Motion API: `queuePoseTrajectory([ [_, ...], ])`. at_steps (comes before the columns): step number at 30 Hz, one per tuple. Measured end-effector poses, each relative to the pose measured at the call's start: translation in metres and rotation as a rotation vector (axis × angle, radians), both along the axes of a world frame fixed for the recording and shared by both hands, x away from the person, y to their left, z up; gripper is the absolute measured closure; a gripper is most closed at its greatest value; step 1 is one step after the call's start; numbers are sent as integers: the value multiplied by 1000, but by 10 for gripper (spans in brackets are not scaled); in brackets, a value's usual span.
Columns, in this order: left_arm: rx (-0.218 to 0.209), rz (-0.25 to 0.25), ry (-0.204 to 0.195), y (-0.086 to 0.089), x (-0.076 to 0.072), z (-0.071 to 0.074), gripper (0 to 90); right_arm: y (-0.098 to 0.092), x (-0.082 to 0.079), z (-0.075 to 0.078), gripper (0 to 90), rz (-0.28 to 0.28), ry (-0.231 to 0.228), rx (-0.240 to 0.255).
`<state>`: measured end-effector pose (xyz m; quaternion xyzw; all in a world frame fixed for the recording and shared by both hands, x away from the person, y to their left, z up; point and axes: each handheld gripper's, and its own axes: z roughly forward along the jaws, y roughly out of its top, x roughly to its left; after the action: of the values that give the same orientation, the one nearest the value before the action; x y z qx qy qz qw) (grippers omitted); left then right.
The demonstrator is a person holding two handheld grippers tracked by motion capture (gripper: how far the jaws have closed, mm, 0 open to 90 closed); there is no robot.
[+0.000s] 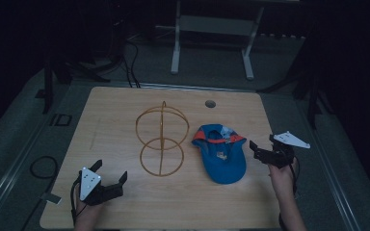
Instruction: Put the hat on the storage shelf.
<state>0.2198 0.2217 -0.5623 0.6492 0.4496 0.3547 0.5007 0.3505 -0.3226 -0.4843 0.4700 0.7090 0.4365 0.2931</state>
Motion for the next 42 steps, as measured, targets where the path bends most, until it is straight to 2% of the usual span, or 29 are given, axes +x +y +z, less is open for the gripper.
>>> queuePoseTrajectory([
  [3, -9, -10, 3, -1, -1, 1, 27, 5, 9, 3, 137, 18, 5, 16],
  [6, -60, -46, 40, 0, 0, 2, 27, 12, 19, 5, 134, 60, 8, -3],
  [9, -46, -63, 47, -2, -1, 3, 51, 20, 29, 6, 133, 84, 20, -1],
  [13, -22, -79, 44, -6, -2, 3, 51, 27, 43, 6, 127, 86, 50, 14],
  [17, 12, -65, 51, -8, -3, 3, 51, 34, 58, 3, 133, 103, 87, 28],
  [20, 7, -61, 56, -6, -3, 5, 51, 38, 70, -2, 144, 135, 134, 50],
  [23, 0, -50, 55, -4, -4, 5, 52, 46, 78, -9, 142, 145, 165, 37],
  [25, -2, -48, 56, -4, -4, 6, 51, 51, 82, -13, 138, 160, 169, 30],
  [27, 3, -46, 52, -4, -4, 6, 52, 56, 88, -17, 137, 190, 172, 48],
  [28, 7, -44, 50, -3, -5, 6, 51, 59, 90, -19, 140, 200, 178, 37],
  [29, 13, -38, 48, -3, -5, 6, 52, 62, 93, -21, 150, 183, 178, 8],
  [31, 17, -32, 42, -3, -5, 7, 52, 66, 99, -27, 192, 185, 191, -24],
  [35, 16, -24, 47, -1, -4, 6, 52, 72, 108, -34, 338, 184, 208, -58],
  [37, 15, -28, 47, -1, -5, 6, 52, 76, 111, -38, 404, 178, 215, -107],
  [41, 14, -30, 48, -1, -5, 6, 52, 82, 115, -45, 418, 193, 247, -131],
  [42, 13, -27, 48, -1, -5, 6, 52, 83, 116, -48, 419, 195, 252, -151],
])
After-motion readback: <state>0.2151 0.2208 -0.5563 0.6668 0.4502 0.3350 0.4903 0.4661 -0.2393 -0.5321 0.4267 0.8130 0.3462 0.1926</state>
